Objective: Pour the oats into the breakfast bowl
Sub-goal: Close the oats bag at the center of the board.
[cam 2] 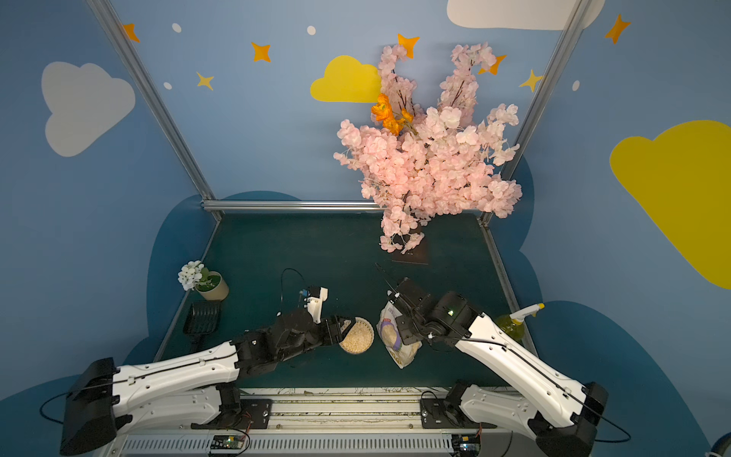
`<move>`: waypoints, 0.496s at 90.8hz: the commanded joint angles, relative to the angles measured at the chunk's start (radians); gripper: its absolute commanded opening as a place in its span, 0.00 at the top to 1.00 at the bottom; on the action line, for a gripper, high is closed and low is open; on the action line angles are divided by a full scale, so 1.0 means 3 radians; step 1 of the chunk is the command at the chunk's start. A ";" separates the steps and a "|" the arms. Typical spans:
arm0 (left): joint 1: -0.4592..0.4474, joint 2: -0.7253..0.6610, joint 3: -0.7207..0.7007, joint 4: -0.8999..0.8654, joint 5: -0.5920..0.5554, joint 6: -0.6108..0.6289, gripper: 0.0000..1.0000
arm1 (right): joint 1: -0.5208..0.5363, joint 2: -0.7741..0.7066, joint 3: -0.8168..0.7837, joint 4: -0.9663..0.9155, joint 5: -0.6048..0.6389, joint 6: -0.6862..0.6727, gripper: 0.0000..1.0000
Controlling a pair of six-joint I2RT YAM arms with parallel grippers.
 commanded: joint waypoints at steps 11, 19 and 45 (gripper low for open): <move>-0.0020 0.0325 0.0071 0.0455 0.0268 0.0382 0.44 | -0.0003 0.0004 0.0093 0.0031 0.0121 0.0174 1.00; -0.0020 0.0487 0.0049 0.0701 0.0402 0.0434 0.44 | -0.0002 -0.0068 0.0065 0.0109 0.0072 0.0142 1.00; -0.0025 0.1132 0.0206 0.1192 0.0873 0.0613 0.44 | -0.0032 -0.0085 -0.0119 0.0368 -0.0043 -0.0001 0.71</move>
